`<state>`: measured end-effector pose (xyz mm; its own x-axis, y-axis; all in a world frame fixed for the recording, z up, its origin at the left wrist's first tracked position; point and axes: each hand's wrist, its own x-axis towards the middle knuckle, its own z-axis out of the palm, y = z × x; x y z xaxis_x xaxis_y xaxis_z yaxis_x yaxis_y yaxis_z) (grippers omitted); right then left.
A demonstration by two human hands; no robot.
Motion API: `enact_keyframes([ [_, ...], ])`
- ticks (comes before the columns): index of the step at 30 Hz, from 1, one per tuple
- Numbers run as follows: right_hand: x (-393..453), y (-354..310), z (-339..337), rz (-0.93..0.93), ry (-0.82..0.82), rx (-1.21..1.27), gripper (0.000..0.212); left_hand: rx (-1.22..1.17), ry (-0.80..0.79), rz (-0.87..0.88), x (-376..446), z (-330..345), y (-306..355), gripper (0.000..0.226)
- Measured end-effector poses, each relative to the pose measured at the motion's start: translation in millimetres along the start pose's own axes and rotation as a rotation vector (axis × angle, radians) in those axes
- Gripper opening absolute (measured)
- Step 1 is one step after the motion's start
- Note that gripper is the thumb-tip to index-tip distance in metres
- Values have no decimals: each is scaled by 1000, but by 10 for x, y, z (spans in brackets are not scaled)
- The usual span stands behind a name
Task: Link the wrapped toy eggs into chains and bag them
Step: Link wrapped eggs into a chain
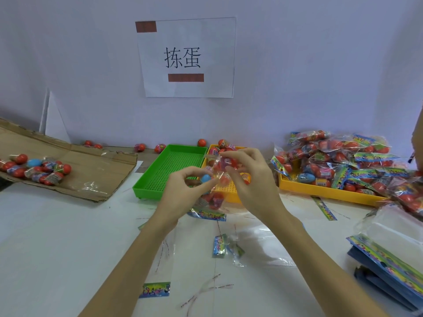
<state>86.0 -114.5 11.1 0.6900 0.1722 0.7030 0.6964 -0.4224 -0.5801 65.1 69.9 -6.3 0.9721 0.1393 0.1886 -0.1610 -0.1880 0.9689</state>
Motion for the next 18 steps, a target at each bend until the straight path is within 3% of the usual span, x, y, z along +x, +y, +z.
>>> enact_keyframes([
  [4, -9, 33, 13, -64, -116, -184, 39, 7, -36, 31, -13, 7, 19, 21],
  [10, 10, 60, -31, -121, -115, -240, 26, -6, -75, 69, -11, 8, 14, 21],
  [18, 17, 88, -71, -49, -236, -273, 18, -22, -78, 99, -13, 16, 9, 23],
])
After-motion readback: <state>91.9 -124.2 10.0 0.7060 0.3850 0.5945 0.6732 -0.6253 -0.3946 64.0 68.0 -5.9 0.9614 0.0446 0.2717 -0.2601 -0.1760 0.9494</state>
